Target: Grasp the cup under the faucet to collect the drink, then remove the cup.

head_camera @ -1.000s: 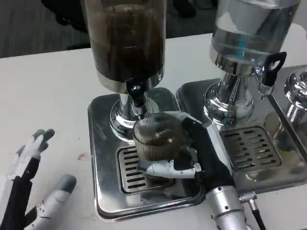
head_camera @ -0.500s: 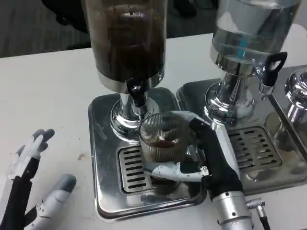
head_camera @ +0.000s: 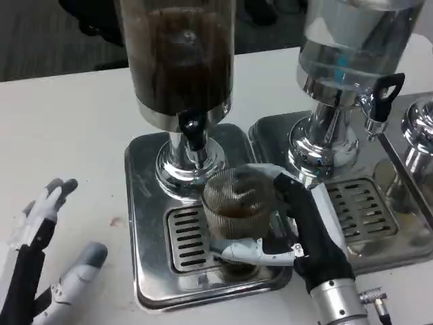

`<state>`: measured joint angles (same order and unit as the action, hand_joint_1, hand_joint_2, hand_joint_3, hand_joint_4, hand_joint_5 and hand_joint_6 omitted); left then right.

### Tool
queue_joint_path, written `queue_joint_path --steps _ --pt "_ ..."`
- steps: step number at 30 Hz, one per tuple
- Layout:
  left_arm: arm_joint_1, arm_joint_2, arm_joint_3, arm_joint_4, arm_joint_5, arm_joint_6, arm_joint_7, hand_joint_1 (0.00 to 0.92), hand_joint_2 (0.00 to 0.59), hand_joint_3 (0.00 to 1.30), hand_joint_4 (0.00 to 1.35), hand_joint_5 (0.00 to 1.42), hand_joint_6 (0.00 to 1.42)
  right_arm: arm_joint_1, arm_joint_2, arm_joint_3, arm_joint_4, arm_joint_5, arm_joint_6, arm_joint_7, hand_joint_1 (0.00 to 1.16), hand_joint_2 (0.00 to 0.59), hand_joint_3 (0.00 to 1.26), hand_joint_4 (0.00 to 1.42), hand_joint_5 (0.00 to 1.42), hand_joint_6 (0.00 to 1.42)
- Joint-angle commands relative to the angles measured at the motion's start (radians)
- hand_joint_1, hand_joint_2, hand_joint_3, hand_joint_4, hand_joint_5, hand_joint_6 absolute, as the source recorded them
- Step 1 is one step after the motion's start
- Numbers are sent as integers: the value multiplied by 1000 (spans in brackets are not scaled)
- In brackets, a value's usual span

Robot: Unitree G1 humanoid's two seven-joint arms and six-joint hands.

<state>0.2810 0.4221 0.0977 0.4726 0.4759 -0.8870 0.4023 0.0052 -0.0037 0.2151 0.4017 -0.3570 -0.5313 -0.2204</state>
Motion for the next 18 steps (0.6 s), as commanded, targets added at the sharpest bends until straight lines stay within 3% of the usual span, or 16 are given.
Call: queue_joint_path --steps 1,10,18 --pt "-2 32 -12 -3 -9 11 -48 0 173 68 0 74 0 17 2 -7 -65 19 -6 2 1091 74 862 905 934 1242" --pt "20 116 -6 -111 44 77 -136 0 166 0 0 0 0 70 -4 -11 -164 33 -3 15 1080 81 862 917 945 1248" --pt "107 156 2 -230 90 117 -159 0 161 0 0 0 0 127 -17 1 -257 56 12 77 1078 82 866 917 949 1251"
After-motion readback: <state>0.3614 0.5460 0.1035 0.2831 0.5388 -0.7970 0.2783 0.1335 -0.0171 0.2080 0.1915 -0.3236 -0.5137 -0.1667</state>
